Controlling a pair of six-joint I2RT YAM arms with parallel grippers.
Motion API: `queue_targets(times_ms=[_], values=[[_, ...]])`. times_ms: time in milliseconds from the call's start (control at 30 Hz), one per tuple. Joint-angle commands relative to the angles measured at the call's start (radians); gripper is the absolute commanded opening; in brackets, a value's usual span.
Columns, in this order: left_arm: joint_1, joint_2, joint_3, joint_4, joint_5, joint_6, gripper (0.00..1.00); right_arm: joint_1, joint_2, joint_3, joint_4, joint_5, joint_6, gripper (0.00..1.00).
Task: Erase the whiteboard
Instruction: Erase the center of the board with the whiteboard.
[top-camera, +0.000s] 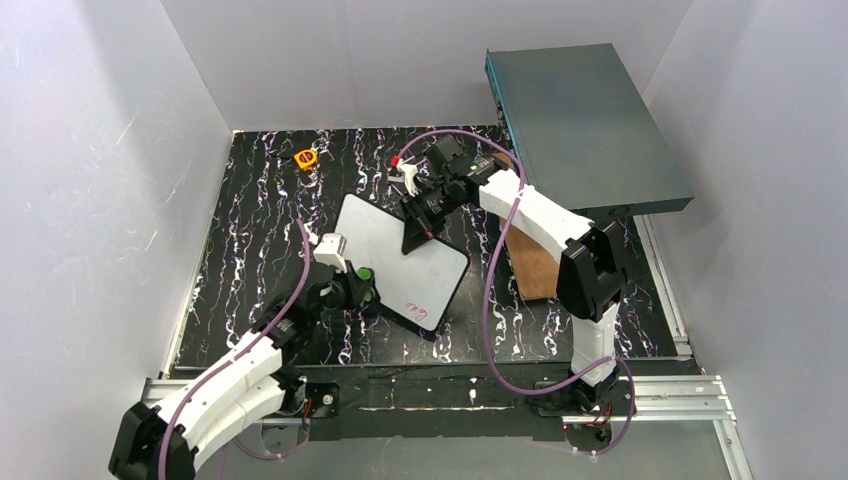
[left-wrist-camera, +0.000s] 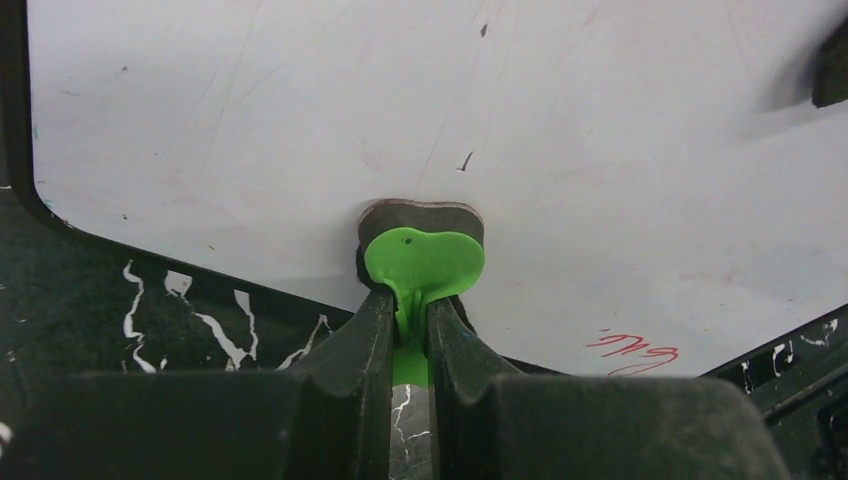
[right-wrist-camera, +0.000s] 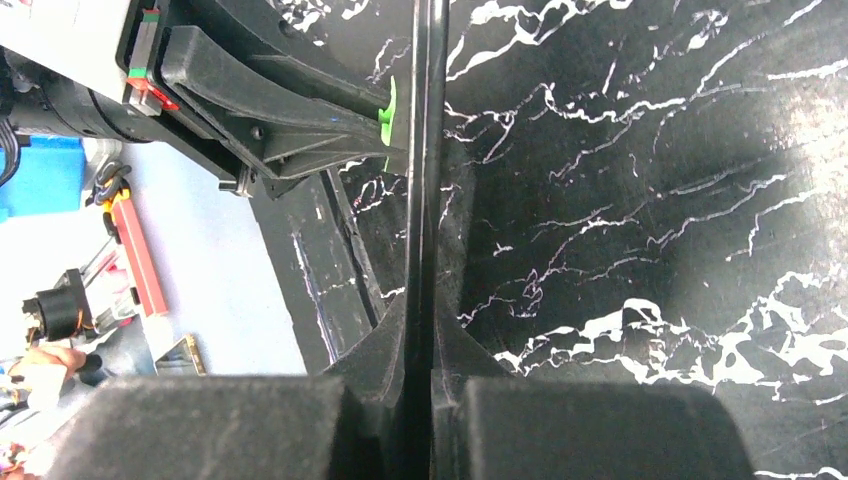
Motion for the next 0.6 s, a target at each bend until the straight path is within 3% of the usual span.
queue_targets(times_ms=[0,300,567], values=[[-0.048,0.109,0.033,0.009,0.069,0.028,0.0,0.039,-0.07,0.048,-0.02,-0.251,0.063,0.01],[-0.401,0.357,0.099,0.132,-0.126,-0.017,0.0,0.039,-0.075,0.048,-0.025,-0.243,0.052,0.01],[-0.467,0.45,0.177,0.15,-0.222,0.007,0.0,0.039,-0.086,0.025,-0.022,-0.24,0.046,0.01]])
